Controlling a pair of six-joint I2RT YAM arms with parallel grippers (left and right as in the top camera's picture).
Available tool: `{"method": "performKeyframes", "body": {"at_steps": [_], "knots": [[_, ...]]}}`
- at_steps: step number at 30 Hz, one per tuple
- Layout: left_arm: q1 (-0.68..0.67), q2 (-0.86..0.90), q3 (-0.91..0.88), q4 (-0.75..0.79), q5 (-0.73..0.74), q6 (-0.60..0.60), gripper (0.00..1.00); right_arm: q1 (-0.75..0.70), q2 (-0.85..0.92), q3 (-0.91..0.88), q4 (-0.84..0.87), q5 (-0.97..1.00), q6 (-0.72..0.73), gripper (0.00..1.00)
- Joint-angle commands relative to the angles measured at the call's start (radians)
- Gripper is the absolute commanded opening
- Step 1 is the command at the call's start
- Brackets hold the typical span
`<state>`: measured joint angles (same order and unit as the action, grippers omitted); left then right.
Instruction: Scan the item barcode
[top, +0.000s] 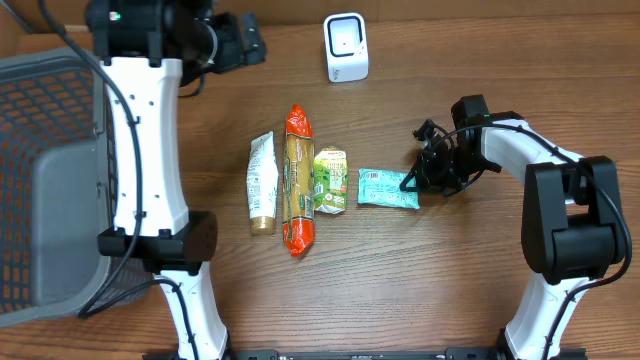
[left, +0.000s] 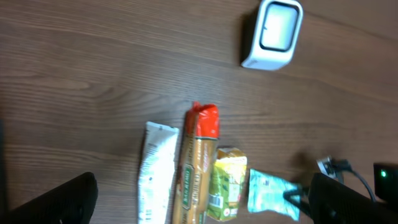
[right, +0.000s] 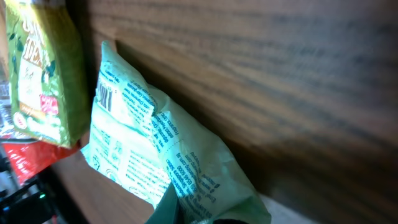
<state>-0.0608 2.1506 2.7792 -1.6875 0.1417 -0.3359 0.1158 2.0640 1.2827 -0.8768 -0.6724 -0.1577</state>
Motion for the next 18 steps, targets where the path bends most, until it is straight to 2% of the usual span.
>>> {"method": "performKeyframes", "body": {"at_steps": [1, 7, 18], "knots": [[0.047, -0.015, -0.001, -0.002, 0.024, 0.026, 1.0, -0.018, 0.021, 0.029, -0.021, -0.079, 0.005, 0.04], [0.122, -0.026, -0.002, -0.002, 0.015, 0.026, 1.0, -0.029, -0.056, 0.135, -0.06, -0.115, 0.028, 0.04], [0.153, -0.026, -0.002, -0.002, -0.026, 0.026, 1.0, -0.019, -0.369, 0.245, -0.001, -0.103, 0.049, 0.04]]}}
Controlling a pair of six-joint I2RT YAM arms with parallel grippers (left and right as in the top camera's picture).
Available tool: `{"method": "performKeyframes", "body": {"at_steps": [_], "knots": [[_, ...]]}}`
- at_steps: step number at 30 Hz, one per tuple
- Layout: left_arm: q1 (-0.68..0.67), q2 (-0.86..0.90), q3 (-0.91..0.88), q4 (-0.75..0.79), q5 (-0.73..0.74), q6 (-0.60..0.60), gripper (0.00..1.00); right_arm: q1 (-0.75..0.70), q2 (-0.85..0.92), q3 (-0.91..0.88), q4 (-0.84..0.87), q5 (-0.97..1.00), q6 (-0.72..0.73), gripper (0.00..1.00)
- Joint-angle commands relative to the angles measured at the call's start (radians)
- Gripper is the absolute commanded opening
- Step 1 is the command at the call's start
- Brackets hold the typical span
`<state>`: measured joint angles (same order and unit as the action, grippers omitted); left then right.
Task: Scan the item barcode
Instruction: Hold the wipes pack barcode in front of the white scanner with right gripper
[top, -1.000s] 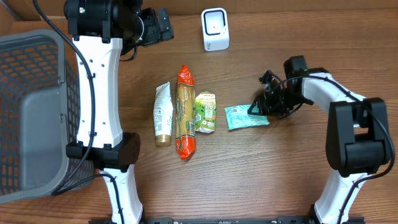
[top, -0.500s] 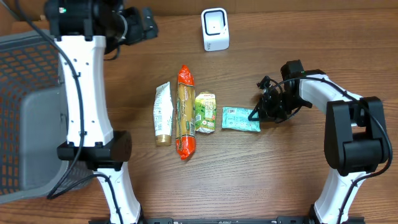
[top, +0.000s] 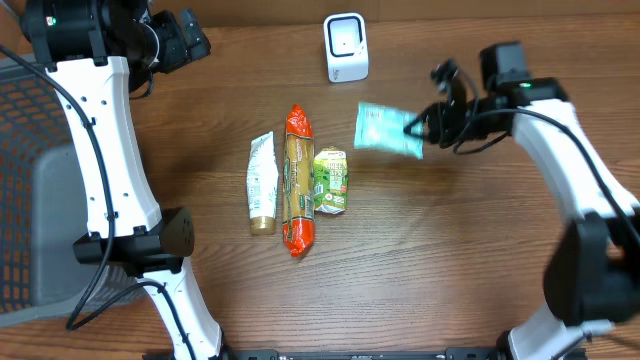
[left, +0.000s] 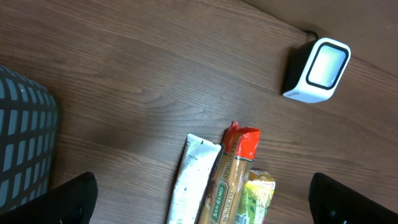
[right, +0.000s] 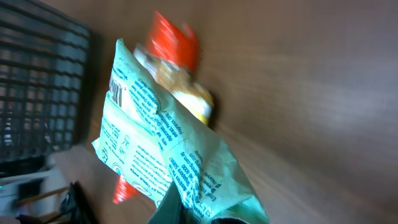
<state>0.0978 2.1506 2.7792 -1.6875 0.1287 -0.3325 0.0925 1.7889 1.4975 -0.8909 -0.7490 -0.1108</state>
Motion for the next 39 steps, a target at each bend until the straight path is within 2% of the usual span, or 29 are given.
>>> {"method": "performKeyframes", "body": {"at_steps": [1, 9, 20, 31, 39], "knots": [[-0.006, -0.026, -0.002, -0.002, -0.013, 0.023, 1.0, 0.005, -0.121, 0.03, 0.021, -0.01, 0.003, 0.04], [-0.006, -0.026, -0.002, -0.002, -0.014, 0.023, 0.99, 0.047, -0.25, 0.03, 0.061, 0.151, 0.014, 0.04], [-0.006, -0.026, -0.002, -0.002, -0.013, 0.023, 1.0, 0.203, -0.269, 0.03, 0.133, 0.389, 0.01, 0.04], [-0.007, -0.026, -0.002, -0.002, -0.013, 0.022, 1.0, 0.217, -0.269, 0.03, 0.175, 0.331, 0.014, 0.04], [-0.006, -0.026, -0.002, -0.002, -0.013, 0.022, 1.0, 0.264, -0.267, 0.052, 0.274, 0.639, 0.063, 0.04]]}}
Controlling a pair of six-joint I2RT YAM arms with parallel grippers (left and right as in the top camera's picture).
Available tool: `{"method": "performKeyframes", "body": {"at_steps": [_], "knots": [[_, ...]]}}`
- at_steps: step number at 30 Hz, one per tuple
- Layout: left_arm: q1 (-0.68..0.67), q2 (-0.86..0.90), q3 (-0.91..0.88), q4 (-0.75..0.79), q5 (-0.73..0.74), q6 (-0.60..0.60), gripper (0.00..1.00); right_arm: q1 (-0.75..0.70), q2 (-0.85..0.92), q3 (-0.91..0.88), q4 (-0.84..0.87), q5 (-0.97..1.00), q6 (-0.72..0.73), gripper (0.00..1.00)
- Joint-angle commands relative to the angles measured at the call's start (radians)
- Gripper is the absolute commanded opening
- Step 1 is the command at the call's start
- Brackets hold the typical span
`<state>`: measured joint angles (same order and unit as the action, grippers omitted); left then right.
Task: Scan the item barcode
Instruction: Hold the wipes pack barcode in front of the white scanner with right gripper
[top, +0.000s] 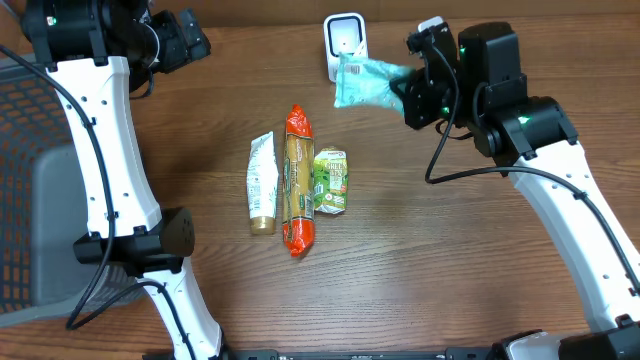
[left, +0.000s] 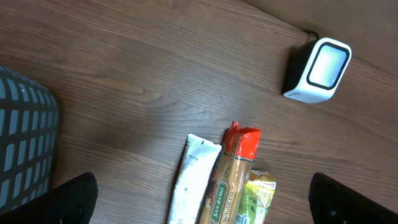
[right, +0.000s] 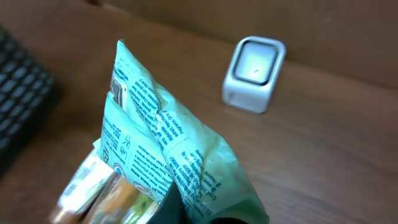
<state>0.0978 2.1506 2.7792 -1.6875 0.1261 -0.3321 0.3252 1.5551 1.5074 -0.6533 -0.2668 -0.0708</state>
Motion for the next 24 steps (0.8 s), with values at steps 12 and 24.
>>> {"method": "performKeyframes", "body": {"at_steps": [12, 24], "knots": [[-0.007, -0.026, -0.002, -0.002, -0.011, 0.022, 1.0, 0.203, 0.082, 0.055, 0.426, 0.856, -0.259, 0.04], [-0.007, -0.026, -0.002, -0.002, -0.01, 0.022, 1.0, 0.198, 0.394, 0.055, 0.981, 0.883, -0.816, 0.04]]}}
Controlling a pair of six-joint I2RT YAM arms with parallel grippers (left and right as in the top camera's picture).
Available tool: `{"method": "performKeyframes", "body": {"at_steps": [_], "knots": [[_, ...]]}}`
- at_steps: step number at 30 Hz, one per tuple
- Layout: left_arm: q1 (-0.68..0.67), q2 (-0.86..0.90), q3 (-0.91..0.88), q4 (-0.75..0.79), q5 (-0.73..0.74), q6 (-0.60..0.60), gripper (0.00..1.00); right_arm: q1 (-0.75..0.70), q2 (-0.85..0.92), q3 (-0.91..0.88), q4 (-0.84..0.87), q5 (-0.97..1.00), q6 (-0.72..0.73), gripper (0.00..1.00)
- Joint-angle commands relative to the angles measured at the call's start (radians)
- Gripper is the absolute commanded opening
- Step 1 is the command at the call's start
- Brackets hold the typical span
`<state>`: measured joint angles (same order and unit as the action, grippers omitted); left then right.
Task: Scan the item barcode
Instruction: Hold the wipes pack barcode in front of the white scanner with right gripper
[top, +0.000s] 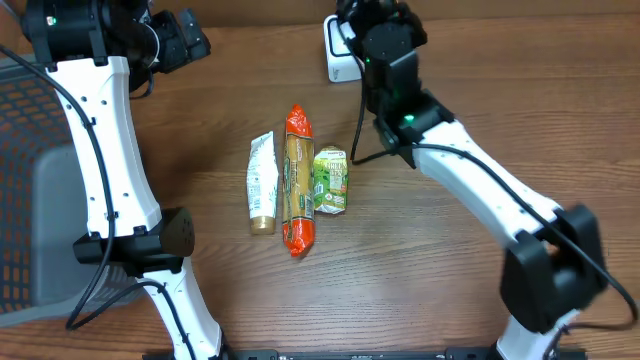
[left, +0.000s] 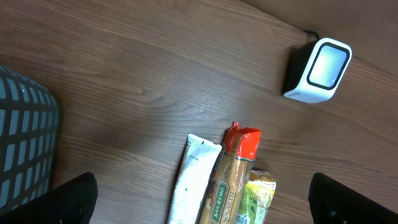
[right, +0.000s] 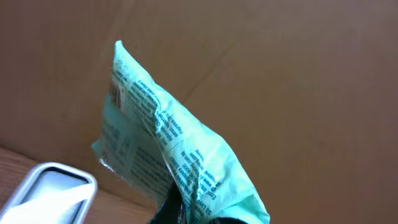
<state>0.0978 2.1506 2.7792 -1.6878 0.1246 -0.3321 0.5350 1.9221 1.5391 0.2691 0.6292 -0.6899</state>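
My right gripper (right: 186, 213) is shut on a mint-green packet (right: 165, 140), gripping its lower end. The packet stands up in front of a brown cardboard wall, printed side toward the camera. Just below it, at the lower left, is the white scanner (right: 46, 193). Overhead, the right arm's wrist (top: 385, 40) covers the packet and most of the scanner (top: 335, 60). My left gripper (left: 202, 190) is open and high over the table's far left, holding nothing.
In a row on the wooden table lie a white tube (top: 262, 183), an orange-ended spaghetti pack (top: 298, 180) and a green pack (top: 331, 180). A grey wire basket (top: 40, 180) stands at the left edge. The left arm's column (top: 140, 150) rises beside it.
The right gripper with the packet has gone from just right of the scanner to above it. The packet now faces the cardboard back wall, with the scanner at its lower left. The left arm is unmoved.
The right gripper was first shut on the mint packet lying beside the green pack. Then the packet was off the table and nearer the scanner, and the left arm had shifted left. Later the packet was beside the scanner, and now it is over it.
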Motion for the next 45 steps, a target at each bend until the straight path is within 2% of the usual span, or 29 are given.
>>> {"method": "performKeyframes", "body": {"at_steps": [1, 7, 12, 22, 29, 45], "knots": [[-0.006, -0.026, -0.002, -0.002, -0.009, 0.022, 0.99, -0.015, 0.045, 0.023, 0.084, -0.034, -0.228, 0.04], [-0.007, -0.026, -0.002, -0.002, -0.009, 0.022, 1.0, -0.034, 0.164, 0.023, 0.244, -0.11, -0.387, 0.04], [-0.006, -0.026, -0.002, -0.002, -0.009, 0.022, 1.0, -0.052, 0.222, 0.023, 0.246, -0.142, -0.555, 0.04], [-0.007, -0.026, -0.002, -0.002, -0.009, 0.022, 0.99, -0.073, 0.272, 0.023, 0.282, -0.232, -0.67, 0.04], [-0.007, -0.026, -0.002, -0.002, -0.009, 0.022, 1.0, -0.105, 0.325, 0.023, 0.283, -0.273, -0.912, 0.04], [-0.007, -0.026, -0.002, -0.002, -0.009, 0.022, 1.0, -0.11, 0.383, 0.066, 0.355, -0.363, -0.984, 0.04]]}}
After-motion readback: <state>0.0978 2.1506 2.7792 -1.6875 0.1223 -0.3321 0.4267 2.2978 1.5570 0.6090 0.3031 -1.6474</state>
